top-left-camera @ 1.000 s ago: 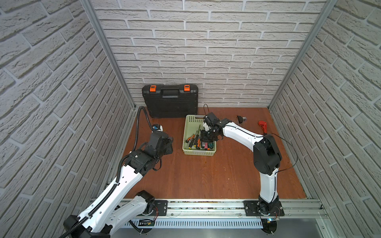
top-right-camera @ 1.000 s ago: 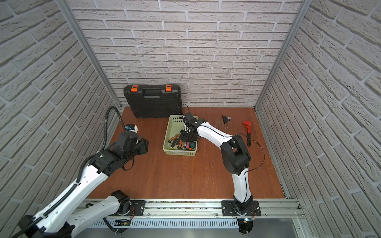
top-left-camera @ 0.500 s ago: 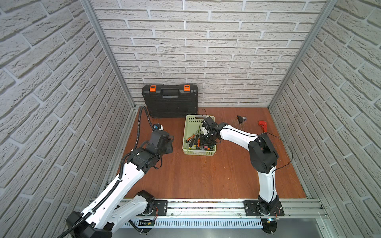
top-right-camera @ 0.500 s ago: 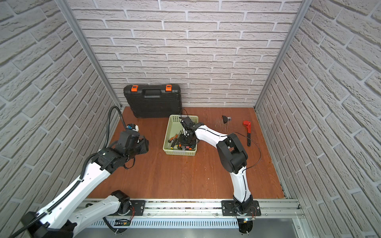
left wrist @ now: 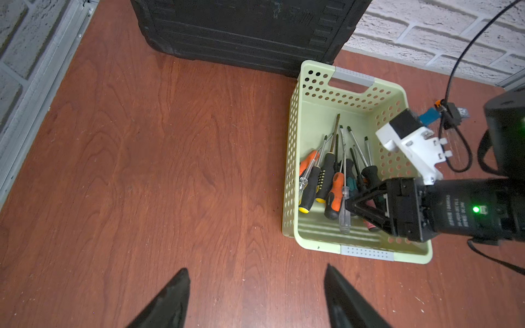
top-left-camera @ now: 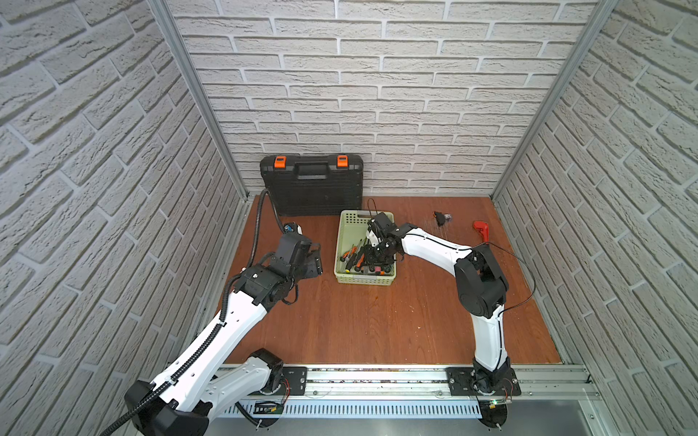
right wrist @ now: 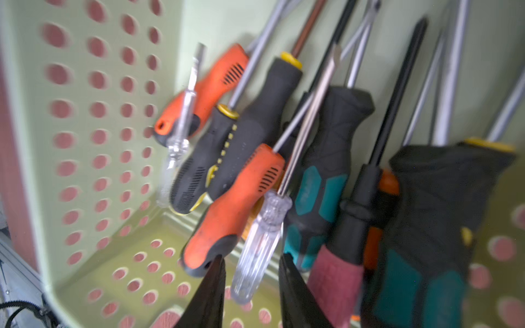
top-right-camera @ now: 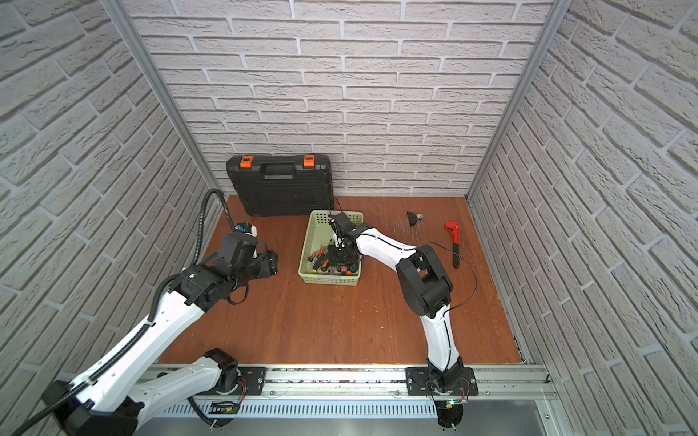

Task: Put the screwdriver in the bin
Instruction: Place the screwdriver into the bin, then reset both arms

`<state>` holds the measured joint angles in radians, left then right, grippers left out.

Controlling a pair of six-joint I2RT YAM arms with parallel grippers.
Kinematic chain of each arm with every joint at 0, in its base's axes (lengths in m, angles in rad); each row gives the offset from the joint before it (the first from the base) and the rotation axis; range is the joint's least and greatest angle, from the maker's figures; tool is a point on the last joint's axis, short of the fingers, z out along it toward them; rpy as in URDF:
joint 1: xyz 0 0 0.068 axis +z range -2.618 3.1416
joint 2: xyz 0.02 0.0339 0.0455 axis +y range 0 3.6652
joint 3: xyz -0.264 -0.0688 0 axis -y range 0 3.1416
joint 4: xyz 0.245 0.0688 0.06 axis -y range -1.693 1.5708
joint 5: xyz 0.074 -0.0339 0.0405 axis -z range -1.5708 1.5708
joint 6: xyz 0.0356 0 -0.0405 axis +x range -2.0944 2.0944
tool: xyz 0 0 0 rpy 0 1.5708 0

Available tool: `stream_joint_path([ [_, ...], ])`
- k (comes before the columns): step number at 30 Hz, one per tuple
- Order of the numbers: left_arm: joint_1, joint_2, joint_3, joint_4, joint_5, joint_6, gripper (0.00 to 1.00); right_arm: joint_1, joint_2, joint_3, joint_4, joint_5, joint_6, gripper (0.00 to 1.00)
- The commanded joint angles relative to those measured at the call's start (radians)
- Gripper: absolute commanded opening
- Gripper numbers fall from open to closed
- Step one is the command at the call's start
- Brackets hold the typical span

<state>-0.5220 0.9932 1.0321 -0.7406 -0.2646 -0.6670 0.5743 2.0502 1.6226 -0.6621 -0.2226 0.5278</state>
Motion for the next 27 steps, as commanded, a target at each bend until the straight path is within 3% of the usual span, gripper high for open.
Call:
stream_joint_path([
  [1, 0.015, 0.009, 0.049, -0.022, 0.021, 0.033, 0.89, 0.006, -0.135, 0.082, -0.038, 0.018, -0.068, 0.34],
  [3, 0.032, 0.024, 0.073, -0.040, 0.044, 0.051, 0.98, 0.006, -0.185, 0.094, -0.057, 0.040, -0.095, 0.34],
  [9, 0.134, 0.047, 0.072, -0.025, 0.034, 0.122, 0.98, 0.004, -0.433, -0.037, 0.009, 0.161, -0.202, 0.37],
  [12, 0.248, 0.070, 0.026, 0.038, 0.056, 0.182, 0.98, -0.010, -0.578, -0.173, 0.092, 0.295, -0.275, 0.50],
  [16, 0.393, 0.073, -0.147, 0.294, 0.120, 0.278, 0.98, -0.075, -0.731, -0.340, 0.183, 0.448, -0.386, 0.64],
  [19, 0.458, 0.034, -0.318, 0.547, 0.126, 0.352, 0.98, -0.158, -0.848, -0.554, 0.413, 0.472, -0.499, 0.68],
  [20, 0.469, 0.013, -0.382, 0.650, 0.121, 0.390, 0.98, -0.186, -0.897, -0.654, 0.531, 0.441, -0.553, 0.76],
  [21, 0.478, 0.006, -0.423, 0.715, 0.106, 0.413, 0.98, -0.203, -0.931, -0.733, 0.633, 0.437, -0.584, 0.99],
  [23, 0.510, 0.039, -0.444, 0.755, 0.072, 0.426, 0.98, -0.241, -0.974, -0.859, 0.776, 0.460, -0.625, 1.00],
  [27, 0.548, 0.138, -0.516, 0.929, 0.024, 0.492, 0.98, -0.316, -0.942, -0.944, 0.855, 0.599, -0.628, 1.00],
])
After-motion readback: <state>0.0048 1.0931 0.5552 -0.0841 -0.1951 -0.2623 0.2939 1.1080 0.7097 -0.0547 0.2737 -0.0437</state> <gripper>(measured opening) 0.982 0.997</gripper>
